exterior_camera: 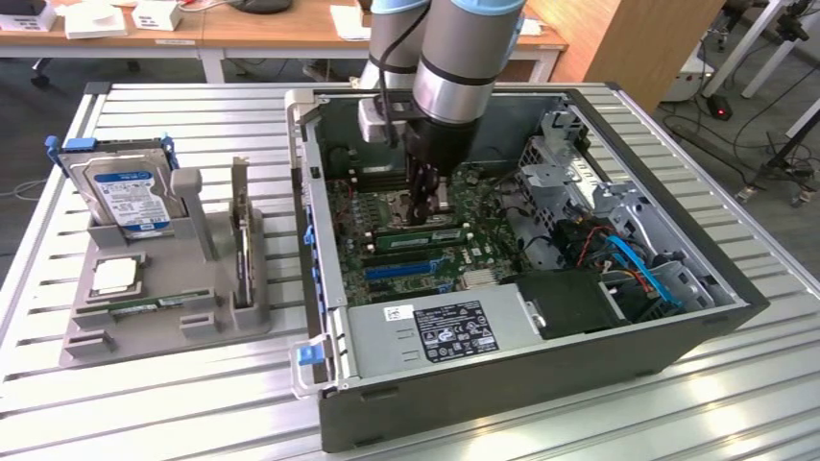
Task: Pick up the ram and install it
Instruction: 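Press down the ram until it locks into place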
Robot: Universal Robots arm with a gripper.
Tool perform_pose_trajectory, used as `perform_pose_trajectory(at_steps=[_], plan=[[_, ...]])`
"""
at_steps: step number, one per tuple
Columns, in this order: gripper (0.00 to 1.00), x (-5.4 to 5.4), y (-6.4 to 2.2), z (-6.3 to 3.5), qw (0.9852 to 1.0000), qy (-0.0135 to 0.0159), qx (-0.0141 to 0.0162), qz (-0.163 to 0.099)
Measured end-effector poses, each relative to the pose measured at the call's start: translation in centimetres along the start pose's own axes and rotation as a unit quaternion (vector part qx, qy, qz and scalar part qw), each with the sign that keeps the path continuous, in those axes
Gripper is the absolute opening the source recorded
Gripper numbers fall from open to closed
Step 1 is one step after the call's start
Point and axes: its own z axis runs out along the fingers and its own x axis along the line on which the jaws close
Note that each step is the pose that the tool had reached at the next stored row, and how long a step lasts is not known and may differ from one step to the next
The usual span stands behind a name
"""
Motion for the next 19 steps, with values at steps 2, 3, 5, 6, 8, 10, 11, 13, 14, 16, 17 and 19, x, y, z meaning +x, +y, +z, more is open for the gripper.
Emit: perform_pose_trajectory(at_steps=[2, 3, 5, 6, 8, 10, 11, 13, 14, 16, 17, 19], plan=[[0.09, 0.0, 0.28, 0.02, 1.0000, -0.0001, 0.0000, 0.001], [0.09, 0.0, 0.43, 0.03, 1.0000, -0.0001, 0.0000, 0.002], [0.09, 0.0, 0.86, 0.06, 1.0000, -0.0002, 0.0001, 0.004], [0.09, 0.0, 1.00, 0.07, 1.0000, -0.0002, 0.0001, 0.005], [0.09, 0.0, 1.43, 0.10, 1.0000, -0.0003, 0.0002, 0.007], [0.09, 0.0, 1.78, 0.13, 1.0000, -0.0004, 0.0002, 0.008], [0.09, 0.0, 1.89, 0.14, 1.0000, -0.0004, 0.0002, 0.009], [0.09, 0.0, 2.12, 0.15, 1.0000, -0.0004, 0.0002, 0.010], [0.09, 0.0, 2.24, 0.16, 0.9999, -0.0004, 0.0002, 0.010], [0.09, 0.0, 2.46, 0.18, 0.9999, -0.0005, 0.0002, 0.011], [0.09, 0.0, 2.58, 0.19, 0.9999, -0.0005, 0.0002, 0.012], [0.09, 0.0, 2.77, 0.20, 0.9999, -0.0005, 0.0003, 0.013]])
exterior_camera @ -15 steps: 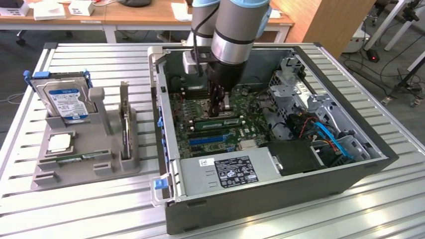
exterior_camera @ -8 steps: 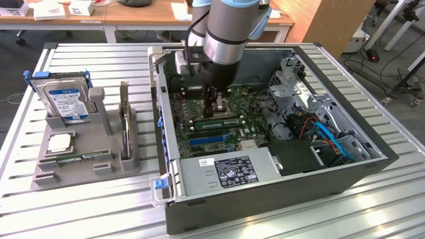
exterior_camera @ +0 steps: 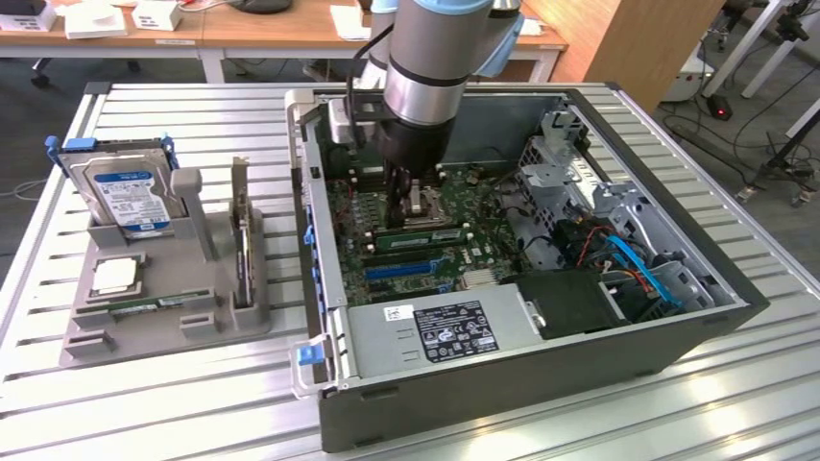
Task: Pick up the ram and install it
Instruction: 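Press down the ram until it locks into place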
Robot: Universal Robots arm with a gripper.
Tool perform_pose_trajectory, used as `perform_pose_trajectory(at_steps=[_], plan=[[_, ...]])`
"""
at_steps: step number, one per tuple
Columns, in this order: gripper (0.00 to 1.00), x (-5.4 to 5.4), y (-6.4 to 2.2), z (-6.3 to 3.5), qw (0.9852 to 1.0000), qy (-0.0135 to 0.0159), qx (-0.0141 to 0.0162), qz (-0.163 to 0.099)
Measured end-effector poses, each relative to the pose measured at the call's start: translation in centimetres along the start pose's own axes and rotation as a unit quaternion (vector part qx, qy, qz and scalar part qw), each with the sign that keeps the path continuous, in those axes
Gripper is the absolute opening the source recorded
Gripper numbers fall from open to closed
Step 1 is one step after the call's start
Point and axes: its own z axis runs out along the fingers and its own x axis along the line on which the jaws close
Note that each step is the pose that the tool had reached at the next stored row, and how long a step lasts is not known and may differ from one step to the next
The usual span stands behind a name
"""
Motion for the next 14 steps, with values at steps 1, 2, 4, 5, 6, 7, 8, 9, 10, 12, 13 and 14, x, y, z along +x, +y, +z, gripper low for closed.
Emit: perform_pose_trajectory(at_steps=[1, 2, 4, 5, 6, 7, 8, 9, 10, 12, 13, 14], plan=[[0.09, 0.0, 0.01, 0.00, 1.0000, 0.0000, 0.0000, 0.000], [0.09, 0.0, 0.01, 0.00, 1.0000, 0.0000, 0.0000, 0.000], [0.09, 0.0, 0.02, 0.00, 1.0000, 0.0001, 0.0000, 0.000], [0.09, 0.0, 0.02, 0.02, 1.0000, 0.0001, 0.0000, 0.000], [0.09, 0.0, 0.02, 0.08, 1.0000, 0.0000, 0.0000, 0.000], [0.09, 0.0, 0.02, 0.18, 1.0000, 0.0001, 0.0000, 0.000], [0.09, 0.0, 0.01, 0.31, 1.0000, 0.0001, 0.0000, 0.000], [0.09, 0.0, 0.00, 0.45, 1.0000, 0.0001, 0.0000, 0.000], [0.09, 0.0, 0.00, 0.58, 1.0000, 0.0001, 0.0000, 0.000], [0.09, 0.0, -0.01, 0.83, 1.0000, 0.0001, 0.0000, 0.000], [0.09, 0.0, -0.02, 0.94, 1.0000, 0.0001, 0.0000, 0.000], [0.09, 0.0, -0.02, 1.05, 1.0000, 0.0001, 0.0000, 0.000]])
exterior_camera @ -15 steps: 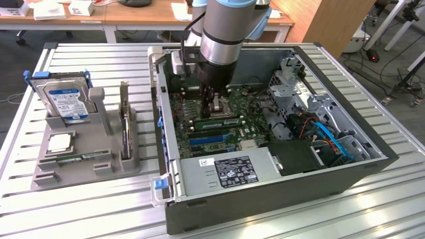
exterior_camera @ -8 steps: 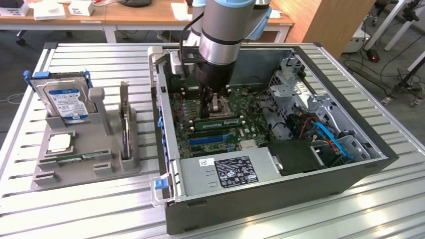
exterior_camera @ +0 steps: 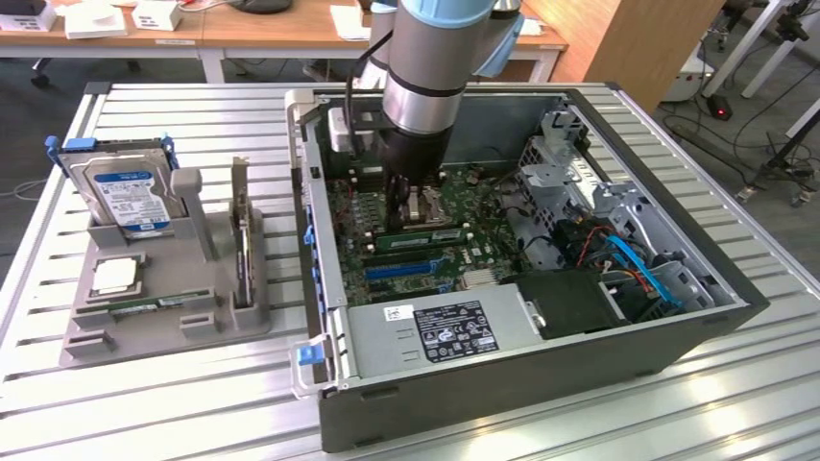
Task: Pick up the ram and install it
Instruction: 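Press down the ram until it locks into place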
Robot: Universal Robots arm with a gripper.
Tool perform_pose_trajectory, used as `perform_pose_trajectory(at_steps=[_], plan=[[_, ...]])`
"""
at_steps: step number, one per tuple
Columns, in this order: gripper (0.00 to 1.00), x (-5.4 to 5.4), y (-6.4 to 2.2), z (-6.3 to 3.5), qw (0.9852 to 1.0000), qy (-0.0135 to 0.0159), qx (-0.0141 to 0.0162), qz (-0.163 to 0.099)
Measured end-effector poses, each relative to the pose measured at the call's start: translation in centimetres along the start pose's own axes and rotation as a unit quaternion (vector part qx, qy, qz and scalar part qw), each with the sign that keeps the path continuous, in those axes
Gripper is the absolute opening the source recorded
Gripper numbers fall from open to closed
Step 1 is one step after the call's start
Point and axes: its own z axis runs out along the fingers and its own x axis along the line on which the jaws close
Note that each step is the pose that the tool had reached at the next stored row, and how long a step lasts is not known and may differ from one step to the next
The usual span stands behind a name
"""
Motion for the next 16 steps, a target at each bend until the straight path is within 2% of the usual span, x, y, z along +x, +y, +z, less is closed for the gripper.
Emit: perform_pose_trajectory(at_steps=[5, 10, 16], plan=[[0.09, 0.01, 0.00, 0.13, 1.0000, 0.0001, -0.0001, 0.000], [0.09, -0.03, 0.45, 0.20, 1.0000, 0.0000, 0.0000, 0.000], [0.09, -0.02, 0.45, 0.41, 1.0000, 0.0000, 0.0000, 0.000]])
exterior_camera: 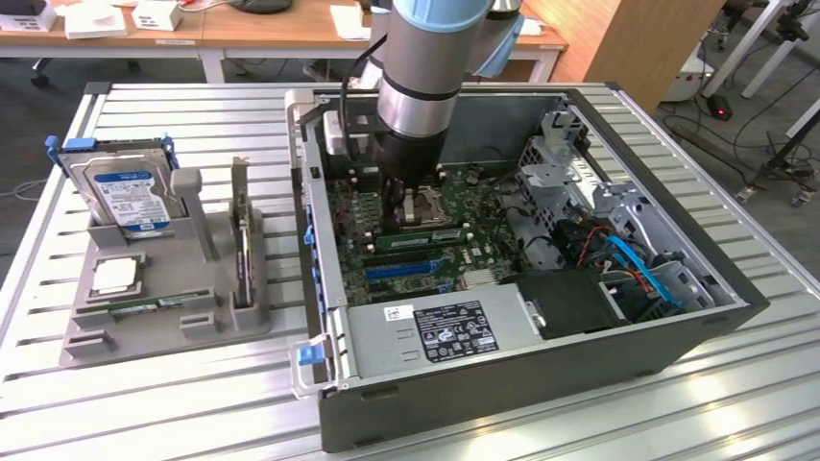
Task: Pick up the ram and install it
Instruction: 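Press down the ram until it locks into place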
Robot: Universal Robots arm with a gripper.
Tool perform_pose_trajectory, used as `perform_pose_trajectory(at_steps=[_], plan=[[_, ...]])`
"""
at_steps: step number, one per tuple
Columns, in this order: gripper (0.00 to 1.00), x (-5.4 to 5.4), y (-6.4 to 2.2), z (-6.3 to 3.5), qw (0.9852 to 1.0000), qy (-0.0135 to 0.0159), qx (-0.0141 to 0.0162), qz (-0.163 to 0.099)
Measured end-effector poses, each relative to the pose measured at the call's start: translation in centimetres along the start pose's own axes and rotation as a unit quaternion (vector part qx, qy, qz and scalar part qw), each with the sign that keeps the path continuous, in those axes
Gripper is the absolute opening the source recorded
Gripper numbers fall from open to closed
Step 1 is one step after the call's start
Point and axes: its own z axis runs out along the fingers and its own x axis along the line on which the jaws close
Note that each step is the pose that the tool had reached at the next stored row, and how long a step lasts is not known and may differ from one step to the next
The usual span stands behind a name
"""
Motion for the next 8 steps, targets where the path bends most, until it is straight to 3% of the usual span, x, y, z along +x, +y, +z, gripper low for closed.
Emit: perform_pose_trajectory(at_steps=[8], plan=[[0.09, 0.01, -0.02, 0.41, 1.0000, 0.0001, 0.0000, 0.000]])
